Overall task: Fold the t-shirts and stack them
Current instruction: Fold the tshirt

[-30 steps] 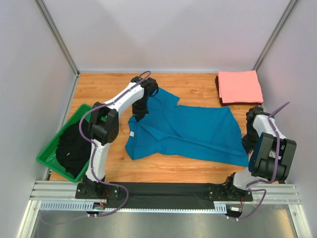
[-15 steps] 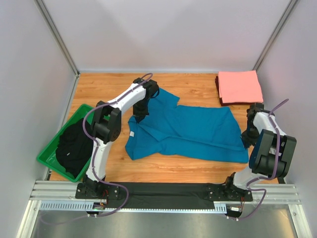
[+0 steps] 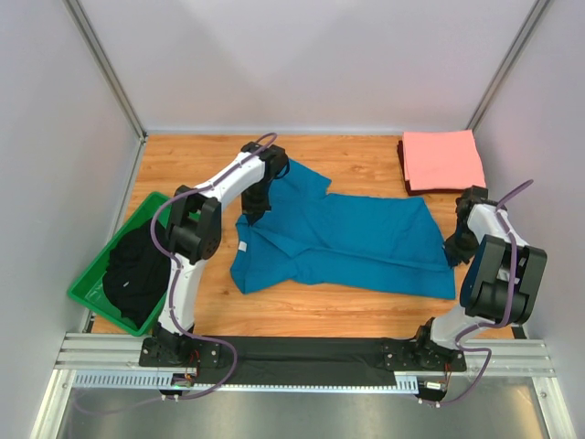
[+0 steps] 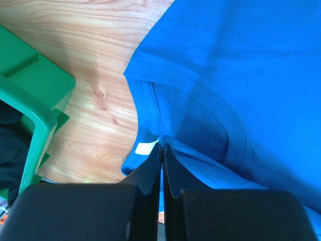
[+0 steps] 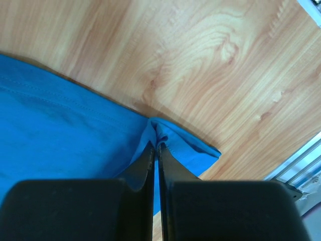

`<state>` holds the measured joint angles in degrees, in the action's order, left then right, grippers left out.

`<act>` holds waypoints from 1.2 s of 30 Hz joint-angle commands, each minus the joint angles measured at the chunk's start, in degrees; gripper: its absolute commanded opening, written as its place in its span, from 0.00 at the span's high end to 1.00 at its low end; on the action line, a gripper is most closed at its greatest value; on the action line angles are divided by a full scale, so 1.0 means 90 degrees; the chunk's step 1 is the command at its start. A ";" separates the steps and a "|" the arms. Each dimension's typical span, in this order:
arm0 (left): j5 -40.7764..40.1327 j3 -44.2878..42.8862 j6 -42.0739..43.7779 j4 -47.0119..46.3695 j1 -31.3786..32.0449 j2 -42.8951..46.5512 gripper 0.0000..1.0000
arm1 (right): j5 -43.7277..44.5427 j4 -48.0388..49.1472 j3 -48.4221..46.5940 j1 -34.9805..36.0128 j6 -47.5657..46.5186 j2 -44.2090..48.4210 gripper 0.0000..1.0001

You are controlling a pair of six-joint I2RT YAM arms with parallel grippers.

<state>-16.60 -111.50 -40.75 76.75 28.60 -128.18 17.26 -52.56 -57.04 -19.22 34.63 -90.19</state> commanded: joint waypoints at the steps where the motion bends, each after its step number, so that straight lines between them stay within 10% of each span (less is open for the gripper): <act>1: -0.0090 -0.0199 0.0055 0.0525 -0.0063 0.0014 1.00 | -0.0071 0.0322 -0.0284 -0.0042 -0.0030 -0.0115 1.00; 10: -0.0002 -0.0345 0.0153 0.0554 -0.0072 -0.0025 1.00 | -0.0491 0.0712 -0.0391 -0.0042 -0.0195 -0.0125 0.93; 15: 0.0019 -0.1037 0.0163 0.1071 -0.0063 0.0179 0.72 | -0.0493 -0.0378 -0.1034 -0.0042 -0.0216 -0.0076 0.70; 19: 0.0280 -0.0952 0.0308 0.1053 -0.0033 0.0911 0.68 | -0.0286 -0.1689 -0.1466 -0.0061 0.0311 0.0205 0.64; 36: 0.1894 0.4156 0.0026 -0.1545 0.1149 0.3139 0.68 | -0.0385 -0.0167 0.0917 -0.0061 0.0361 0.0531 0.70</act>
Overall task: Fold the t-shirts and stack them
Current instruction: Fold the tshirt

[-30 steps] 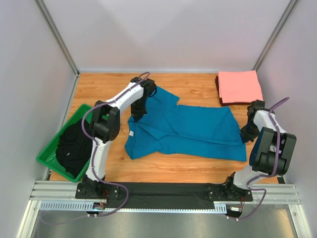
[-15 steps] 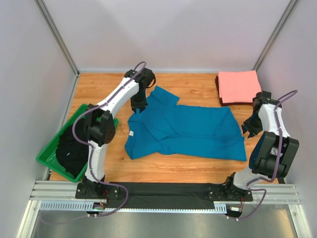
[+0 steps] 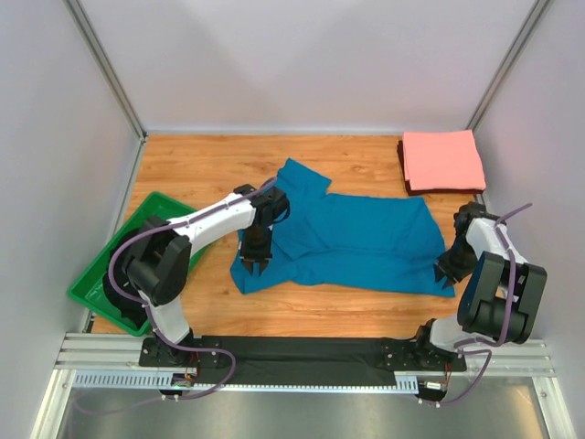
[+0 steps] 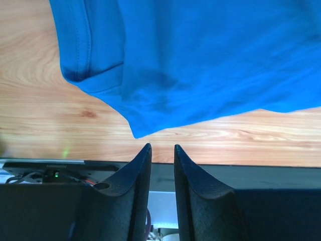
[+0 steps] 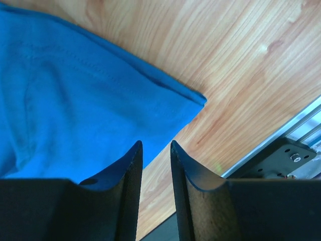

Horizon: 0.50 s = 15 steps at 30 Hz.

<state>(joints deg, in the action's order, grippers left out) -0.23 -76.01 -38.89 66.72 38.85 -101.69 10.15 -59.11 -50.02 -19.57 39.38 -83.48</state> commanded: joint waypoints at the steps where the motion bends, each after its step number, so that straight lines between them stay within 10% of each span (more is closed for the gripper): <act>1: 0.0045 0.0406 -0.0200 -0.0489 0.0009 0.0137 0.69 | 0.0453 0.0688 0.0176 -0.0032 -0.0185 -0.0294 0.70; 15: -0.1818 0.0428 -0.0132 -0.0236 0.0010 -0.1034 0.71 | 0.1518 0.0904 0.0040 -0.0071 -0.0439 -0.1124 0.71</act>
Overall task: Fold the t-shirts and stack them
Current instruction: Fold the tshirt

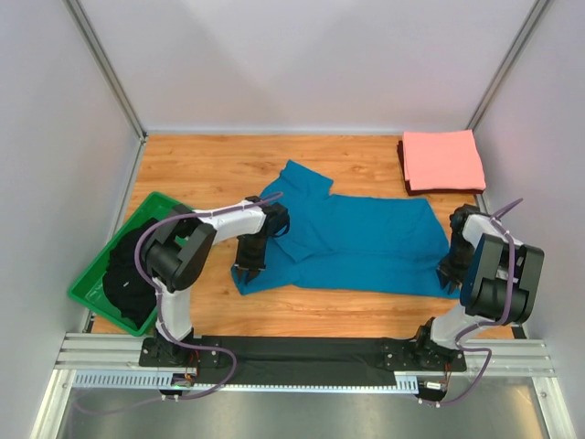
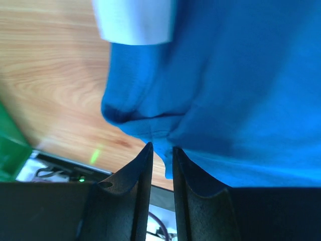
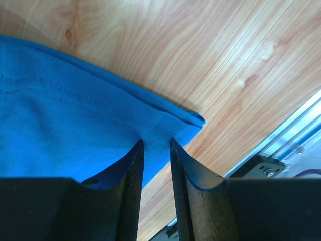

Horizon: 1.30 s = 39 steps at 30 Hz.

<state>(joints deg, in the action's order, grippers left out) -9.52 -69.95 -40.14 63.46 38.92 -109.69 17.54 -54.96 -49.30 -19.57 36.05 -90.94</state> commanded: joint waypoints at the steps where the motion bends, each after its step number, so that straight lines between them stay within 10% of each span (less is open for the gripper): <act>1: -0.0885 -0.0322 0.0007 0.0213 0.0002 -0.0272 0.71 | 0.0756 0.0414 -0.0069 -0.0071 -0.0070 -0.0316 0.71; 18: -0.0107 -0.1055 -0.0071 0.0977 -0.0290 0.1181 0.66 | -0.0784 -0.0388 -0.1231 0.0552 -0.0841 0.1499 0.65; 29: 0.2004 0.0095 0.0076 0.0380 -0.2048 0.3328 0.66 | -0.2212 0.1886 -0.2645 0.5334 -0.1670 0.0430 0.59; 39: 0.1965 0.1580 -0.0666 0.0351 -0.2576 0.5458 0.65 | -0.2300 0.2152 -0.5076 0.7116 -0.2550 -0.2529 0.57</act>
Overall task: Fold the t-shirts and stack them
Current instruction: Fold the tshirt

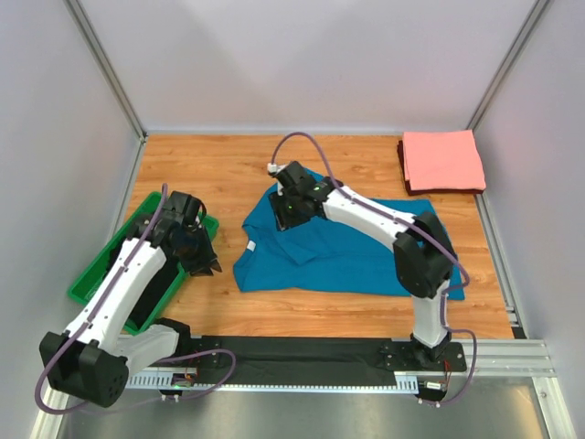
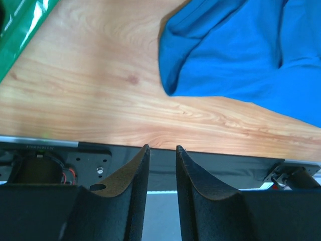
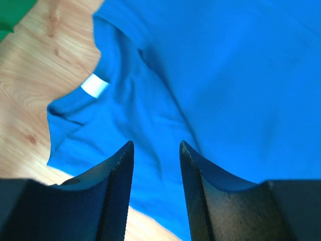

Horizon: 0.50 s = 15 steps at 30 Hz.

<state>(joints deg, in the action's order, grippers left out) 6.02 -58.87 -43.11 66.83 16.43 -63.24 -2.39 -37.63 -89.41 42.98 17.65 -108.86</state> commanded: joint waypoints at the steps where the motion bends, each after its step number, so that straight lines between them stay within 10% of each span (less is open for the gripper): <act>1: 0.0297 0.0447 -0.0346 -0.0042 -0.0077 0.0356 0.65 | -0.0105 0.0226 -0.0729 0.0204 -0.0574 -0.0677 0.57; 15: 0.0054 0.0721 -0.0298 0.0250 -0.0087 0.0650 0.65 | -0.0125 0.0235 -0.1794 0.0371 -0.1190 -0.2113 0.56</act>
<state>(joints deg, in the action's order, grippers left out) 7.03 -51.96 -45.10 68.31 16.01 -58.19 -3.14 -36.60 -103.07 46.26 8.91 -126.19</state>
